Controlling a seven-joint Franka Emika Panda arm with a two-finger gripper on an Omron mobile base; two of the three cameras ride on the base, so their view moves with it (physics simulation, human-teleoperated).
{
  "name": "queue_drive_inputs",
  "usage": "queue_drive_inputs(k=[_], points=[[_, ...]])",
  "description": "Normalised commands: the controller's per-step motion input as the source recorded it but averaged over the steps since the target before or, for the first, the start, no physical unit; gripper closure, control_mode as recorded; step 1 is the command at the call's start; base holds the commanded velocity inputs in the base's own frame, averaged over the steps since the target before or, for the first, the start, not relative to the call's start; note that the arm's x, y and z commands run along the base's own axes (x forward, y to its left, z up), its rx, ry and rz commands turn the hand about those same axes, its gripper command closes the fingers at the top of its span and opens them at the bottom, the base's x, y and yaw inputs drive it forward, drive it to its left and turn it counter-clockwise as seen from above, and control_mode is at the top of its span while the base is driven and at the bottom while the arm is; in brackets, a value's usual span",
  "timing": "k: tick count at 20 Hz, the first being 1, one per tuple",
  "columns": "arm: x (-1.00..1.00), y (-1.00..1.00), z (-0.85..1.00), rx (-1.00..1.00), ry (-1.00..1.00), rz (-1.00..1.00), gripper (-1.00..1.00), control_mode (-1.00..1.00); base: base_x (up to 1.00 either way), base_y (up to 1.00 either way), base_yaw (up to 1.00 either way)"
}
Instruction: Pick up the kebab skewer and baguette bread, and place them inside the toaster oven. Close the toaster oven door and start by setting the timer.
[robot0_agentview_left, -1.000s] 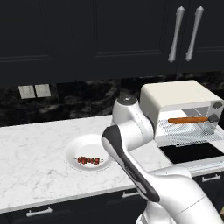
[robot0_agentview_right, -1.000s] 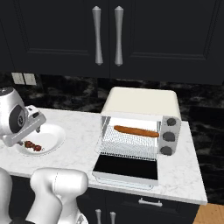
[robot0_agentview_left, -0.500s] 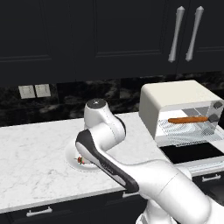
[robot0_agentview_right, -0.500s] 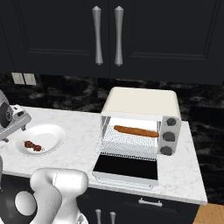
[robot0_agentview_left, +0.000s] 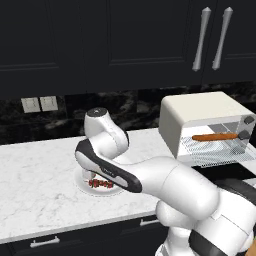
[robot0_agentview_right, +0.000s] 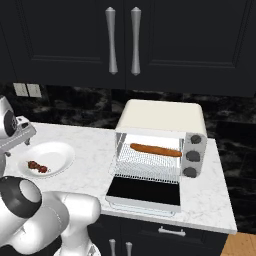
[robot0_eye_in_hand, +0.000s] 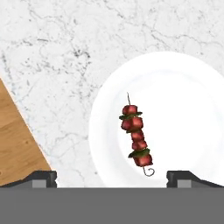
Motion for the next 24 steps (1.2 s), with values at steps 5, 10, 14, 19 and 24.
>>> queue_drive_inputs(k=[5, 10, 14, 19, 24], points=[[0.30, 0.00, -0.48, 0.01, 0.00, 0.01, -1.00, -1.00, 0.00, 0.00, 0.00], [0.18, 0.00, -0.45, 0.00, 0.00, 0.02, -1.00, -1.00, 0.00, 0.00, 0.00], [0.31, 0.03, -0.32, 0.00, 0.00, 0.00, -1.00, -1.00, 0.00, 0.00, 0.00], [0.19, 0.01, -0.37, 0.02, 0.00, 0.00, -1.00, -1.00, 0.00, 0.00, 0.00], [-0.01, 0.00, -0.34, 0.06, 0.01, 0.00, -1.00, -1.00, 0.00, 0.00, 0.00]])
